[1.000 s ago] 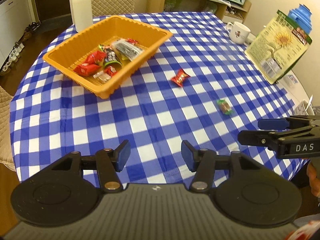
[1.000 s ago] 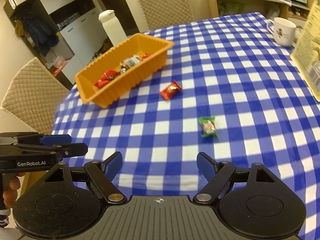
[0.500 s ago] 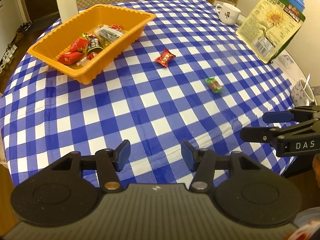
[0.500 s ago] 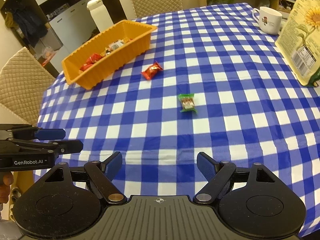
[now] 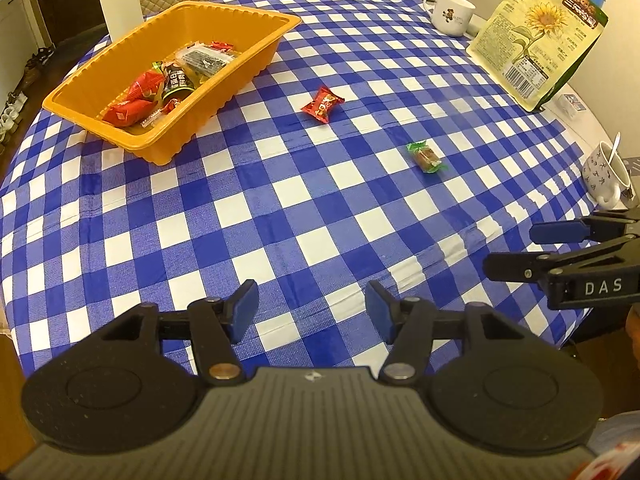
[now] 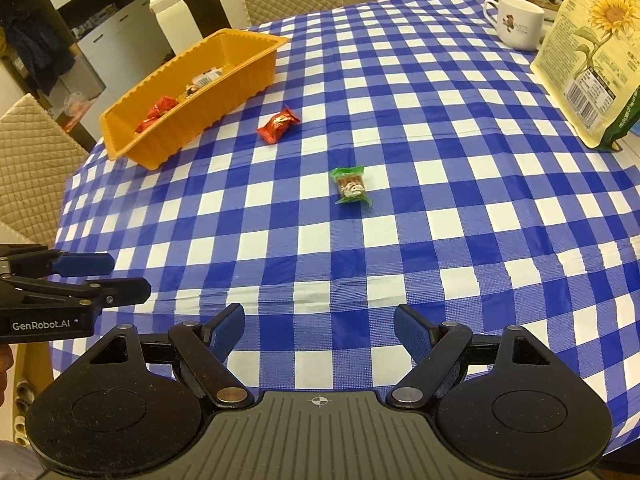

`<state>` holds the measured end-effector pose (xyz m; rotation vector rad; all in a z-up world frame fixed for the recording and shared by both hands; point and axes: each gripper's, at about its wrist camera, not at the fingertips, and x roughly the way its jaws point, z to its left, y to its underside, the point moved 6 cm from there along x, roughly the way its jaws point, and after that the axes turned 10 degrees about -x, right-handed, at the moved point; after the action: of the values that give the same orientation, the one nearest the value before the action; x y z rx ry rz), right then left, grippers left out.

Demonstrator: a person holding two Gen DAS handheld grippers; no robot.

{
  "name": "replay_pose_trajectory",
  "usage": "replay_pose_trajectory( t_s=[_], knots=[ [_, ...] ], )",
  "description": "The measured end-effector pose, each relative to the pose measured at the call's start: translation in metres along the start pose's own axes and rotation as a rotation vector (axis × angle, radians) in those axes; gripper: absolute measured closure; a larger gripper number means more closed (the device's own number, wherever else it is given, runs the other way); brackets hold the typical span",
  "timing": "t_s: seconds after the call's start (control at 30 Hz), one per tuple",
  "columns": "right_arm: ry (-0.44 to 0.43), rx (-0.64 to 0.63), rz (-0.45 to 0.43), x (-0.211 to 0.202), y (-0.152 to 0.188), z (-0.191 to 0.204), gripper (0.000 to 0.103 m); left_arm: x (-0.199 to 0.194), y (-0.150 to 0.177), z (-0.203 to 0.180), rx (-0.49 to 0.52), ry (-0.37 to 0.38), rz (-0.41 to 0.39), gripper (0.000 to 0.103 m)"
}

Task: Organize snacks
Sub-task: 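Lift both open tools out of the tray toward the remaining candies, then grasp the green-wrapped candy with the right tool while the left tool grasps the red candy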

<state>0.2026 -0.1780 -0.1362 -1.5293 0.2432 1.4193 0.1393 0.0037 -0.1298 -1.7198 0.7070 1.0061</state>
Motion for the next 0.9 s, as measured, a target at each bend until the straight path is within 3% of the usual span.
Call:
replay_pose_trajectory(
  t_s=[0.47, 0.73, 0.9],
  knots=[
    [0.071, -0.005, -0.021, 0.015, -0.007, -0.003, 0.022, 0.01, -0.012, 0.016, -0.017, -0.001, 0.001, 0.046],
    [0.102, -0.003, -0.087, 0.022, -0.016, -0.009, 0.022, 0.019, -0.025, 0.018, 0.011, 0.015, -0.023, 0.046],
    [0.113, -0.017, -0.126, 0.031, -0.027, -0.015, 0.037, 0.027, -0.037, 0.015, 0.029, 0.026, -0.037, 0.046]
  ],
)
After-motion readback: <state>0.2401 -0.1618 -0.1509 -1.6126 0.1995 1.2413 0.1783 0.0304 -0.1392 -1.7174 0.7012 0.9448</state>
